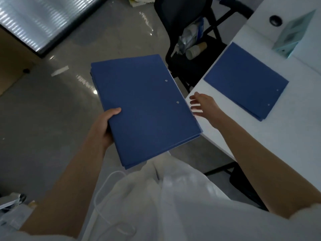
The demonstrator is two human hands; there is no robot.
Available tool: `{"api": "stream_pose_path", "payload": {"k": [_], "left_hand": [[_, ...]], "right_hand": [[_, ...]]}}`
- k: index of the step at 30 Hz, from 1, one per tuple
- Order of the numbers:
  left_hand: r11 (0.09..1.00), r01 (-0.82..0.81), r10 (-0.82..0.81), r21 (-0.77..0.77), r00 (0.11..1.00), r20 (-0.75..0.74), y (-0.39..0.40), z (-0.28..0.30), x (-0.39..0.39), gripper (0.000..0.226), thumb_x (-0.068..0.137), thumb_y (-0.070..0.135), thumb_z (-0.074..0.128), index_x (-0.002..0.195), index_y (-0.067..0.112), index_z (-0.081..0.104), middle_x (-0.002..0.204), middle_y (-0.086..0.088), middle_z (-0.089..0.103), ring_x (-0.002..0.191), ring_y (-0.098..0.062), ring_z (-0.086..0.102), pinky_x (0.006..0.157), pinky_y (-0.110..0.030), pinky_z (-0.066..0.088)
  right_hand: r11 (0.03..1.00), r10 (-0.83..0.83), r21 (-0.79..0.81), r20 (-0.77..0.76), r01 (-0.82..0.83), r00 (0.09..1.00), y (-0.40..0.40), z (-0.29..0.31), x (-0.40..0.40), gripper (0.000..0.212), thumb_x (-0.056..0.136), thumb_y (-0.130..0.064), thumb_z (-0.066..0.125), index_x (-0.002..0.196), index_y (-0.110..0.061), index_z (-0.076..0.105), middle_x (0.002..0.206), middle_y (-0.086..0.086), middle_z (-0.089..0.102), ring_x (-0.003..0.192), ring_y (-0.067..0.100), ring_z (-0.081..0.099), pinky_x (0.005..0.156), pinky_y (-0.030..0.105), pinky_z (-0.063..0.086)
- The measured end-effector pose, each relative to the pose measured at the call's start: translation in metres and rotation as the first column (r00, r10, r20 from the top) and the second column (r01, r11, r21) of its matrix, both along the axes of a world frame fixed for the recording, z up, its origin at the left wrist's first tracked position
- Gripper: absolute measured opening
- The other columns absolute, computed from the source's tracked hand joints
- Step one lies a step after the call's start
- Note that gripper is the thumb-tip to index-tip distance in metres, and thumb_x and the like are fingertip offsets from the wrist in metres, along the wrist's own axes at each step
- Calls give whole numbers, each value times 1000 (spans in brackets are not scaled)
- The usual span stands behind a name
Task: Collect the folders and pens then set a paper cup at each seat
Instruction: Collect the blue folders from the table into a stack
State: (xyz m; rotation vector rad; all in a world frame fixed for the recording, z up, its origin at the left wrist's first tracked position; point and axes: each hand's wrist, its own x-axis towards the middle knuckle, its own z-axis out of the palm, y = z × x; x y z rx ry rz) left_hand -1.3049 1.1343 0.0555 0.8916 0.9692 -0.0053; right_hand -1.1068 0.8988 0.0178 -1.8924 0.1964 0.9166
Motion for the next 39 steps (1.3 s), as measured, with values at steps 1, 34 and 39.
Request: {"api": "stream_pose_path", "payload": {"k": [1, 34, 39], "left_hand": [[1000, 27, -27, 5, 1000, -5, 8, -2, 16, 28, 93, 17, 56, 121, 16, 62, 112, -1, 74, 101, -21, 72, 83, -40, 57], [773, 633, -630, -29, 764, -139, 210, -4, 315, 15, 96, 23, 50, 100, 18, 64, 78, 3, 77, 67, -13, 73, 73, -36, 49], [747, 665, -660, -8, 741, -122, 224, 3, 330, 15, 96, 22, 48, 98, 19, 63, 76, 5, 76, 65, -11, 73, 73, -35, 50]], "right_hand": [[999, -34, -37, 34, 35, 999, 4, -7, 17, 37, 98, -39, 46, 114, -9, 61, 100, 5, 59, 95, 24, 60, 87, 37, 53], [825, -116, -535, 151, 180, 982, 129, -82, 44, 60, 89, -25, 61, 141, -5, 39, 158, 10, 17, 137, 32, 37, 108, 38, 36], [447, -797, -355, 259, 821, 546, 154, -75, 29, 8, 90, -11, 52, 87, -5, 55, 92, 10, 55, 88, 27, 54, 71, 27, 35]]}}
